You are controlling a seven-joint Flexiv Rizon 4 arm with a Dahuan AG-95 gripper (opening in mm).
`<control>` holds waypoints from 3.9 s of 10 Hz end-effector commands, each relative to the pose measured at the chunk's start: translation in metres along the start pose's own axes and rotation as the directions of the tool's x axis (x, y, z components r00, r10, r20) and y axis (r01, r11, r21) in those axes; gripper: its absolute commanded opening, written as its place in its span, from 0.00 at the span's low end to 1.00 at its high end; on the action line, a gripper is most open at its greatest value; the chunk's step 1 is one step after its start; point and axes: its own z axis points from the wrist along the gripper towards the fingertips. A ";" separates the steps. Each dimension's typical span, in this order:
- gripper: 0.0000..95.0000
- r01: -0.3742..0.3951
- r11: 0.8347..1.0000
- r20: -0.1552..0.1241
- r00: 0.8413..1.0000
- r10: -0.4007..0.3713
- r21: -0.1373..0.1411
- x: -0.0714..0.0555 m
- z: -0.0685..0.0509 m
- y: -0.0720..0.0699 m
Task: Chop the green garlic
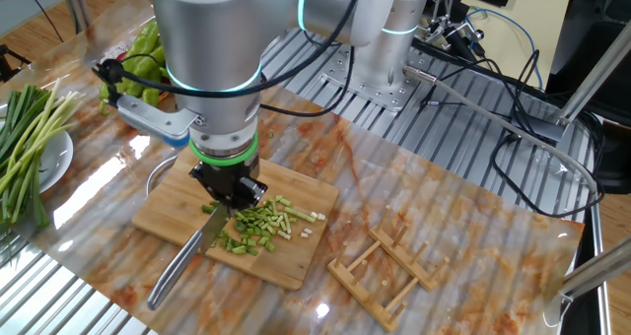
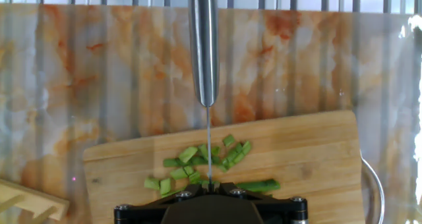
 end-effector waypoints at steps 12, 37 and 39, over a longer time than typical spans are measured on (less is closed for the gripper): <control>0.00 0.048 0.999 0.043 0.998 -0.048 0.010 0.037 0.036 -0.010; 0.00 0.025 0.999 0.071 0.997 -0.023 -0.036 0.040 0.074 -0.005; 0.00 0.032 0.999 0.042 0.999 -0.031 -0.014 0.039 0.058 -0.006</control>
